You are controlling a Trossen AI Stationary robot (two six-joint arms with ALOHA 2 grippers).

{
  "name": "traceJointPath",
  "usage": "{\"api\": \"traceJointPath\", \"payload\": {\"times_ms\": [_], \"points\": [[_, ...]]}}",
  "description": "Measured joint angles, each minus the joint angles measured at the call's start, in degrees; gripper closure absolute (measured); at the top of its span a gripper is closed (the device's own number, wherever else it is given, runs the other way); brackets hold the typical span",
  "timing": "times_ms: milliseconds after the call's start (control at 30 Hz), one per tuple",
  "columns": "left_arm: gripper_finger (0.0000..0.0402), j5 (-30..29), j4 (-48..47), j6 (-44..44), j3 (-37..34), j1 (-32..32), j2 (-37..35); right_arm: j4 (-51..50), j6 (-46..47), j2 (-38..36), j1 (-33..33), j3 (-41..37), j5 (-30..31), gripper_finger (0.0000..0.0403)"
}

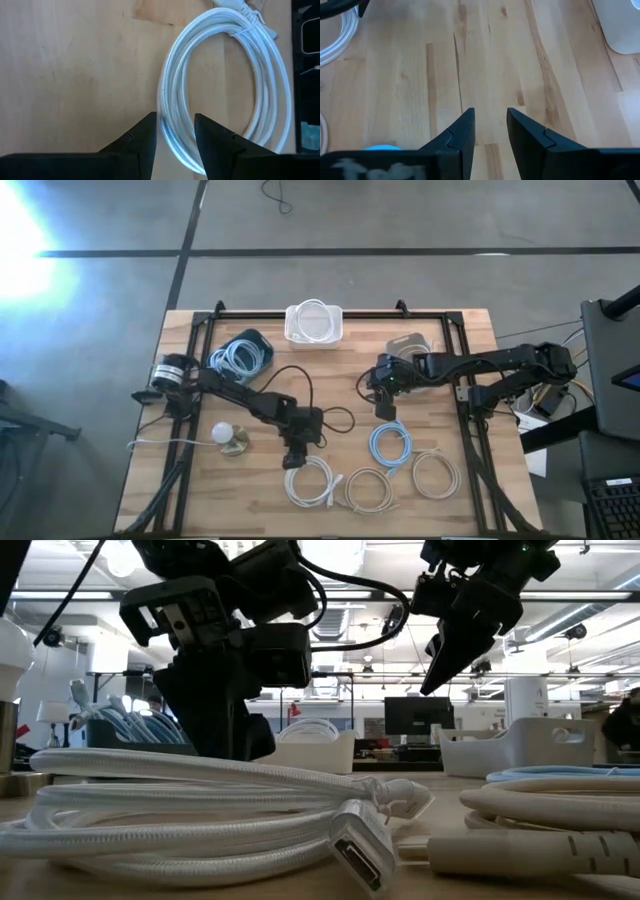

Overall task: Sort HDMI cables
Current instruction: Put the white hdmi cable into the white bin

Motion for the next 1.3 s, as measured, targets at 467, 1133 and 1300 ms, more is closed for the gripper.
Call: {"api": "traceJointPath", "payload": {"times_ms": [467,1133,1300], "points": [[0.0386,-0.01,-0.27,4.80,-0.33,-0.13,-0.53,0.01,0.01,0.00,0.00,0.00,-0.02,0.0292],[0.0380,-52.54,-27.07,19.81,17.70,6.00,-16.62,-0.96,0.05,0.00,0.00,0.00,-0.07,0.0303],[0.0378,-67.93,-26.58,22.23,23.34,11.21,-17.37,-0.99,0.03,0.00,0.00,0.00,-0.04,0.0302]]}}
